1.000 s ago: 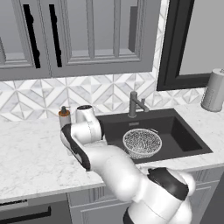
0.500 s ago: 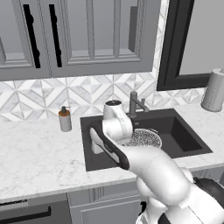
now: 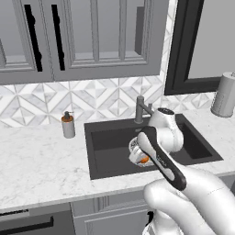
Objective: Put the colander in the sink, put the tangerine in the colander, and turn on the sink faucet and pour water over the colander.
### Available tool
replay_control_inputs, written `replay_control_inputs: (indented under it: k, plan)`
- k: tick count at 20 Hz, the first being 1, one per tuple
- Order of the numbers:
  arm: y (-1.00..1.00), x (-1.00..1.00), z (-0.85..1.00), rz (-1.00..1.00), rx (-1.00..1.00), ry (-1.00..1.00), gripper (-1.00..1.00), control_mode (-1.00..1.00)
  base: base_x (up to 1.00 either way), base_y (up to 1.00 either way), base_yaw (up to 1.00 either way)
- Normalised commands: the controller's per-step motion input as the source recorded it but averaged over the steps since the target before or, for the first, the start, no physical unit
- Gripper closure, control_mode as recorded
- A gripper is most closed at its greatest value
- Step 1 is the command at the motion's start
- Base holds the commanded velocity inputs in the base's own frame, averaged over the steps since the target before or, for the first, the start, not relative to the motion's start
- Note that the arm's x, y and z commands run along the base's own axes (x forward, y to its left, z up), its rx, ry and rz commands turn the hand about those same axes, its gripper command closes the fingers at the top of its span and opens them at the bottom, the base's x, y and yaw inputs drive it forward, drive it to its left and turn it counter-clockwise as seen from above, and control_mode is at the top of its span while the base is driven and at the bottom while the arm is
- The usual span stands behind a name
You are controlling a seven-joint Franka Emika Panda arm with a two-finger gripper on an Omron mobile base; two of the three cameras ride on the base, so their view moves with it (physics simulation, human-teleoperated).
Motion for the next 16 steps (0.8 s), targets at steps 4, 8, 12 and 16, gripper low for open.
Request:
replay_control_inputs:
  k: [4,8,12,16]
  plan:
    - [-0.66,0.18,0.12,0.00,0.27,0.03,1.00,-1.00,0.00,0.00,0.00]
    - [-0.68,0.29,0.10,0.00,0.28,0.00,1.00,-1.00,0.00,0.00,0.00]
    - [-0.71,0.33,0.09,0.00,0.24,0.01,1.00,-1.00,0.00,0.00,0.00]
    - [-0.71,0.42,0.10,0.00,0.22,0.08,1.00,-1.00,0.00,0.00,0.00]
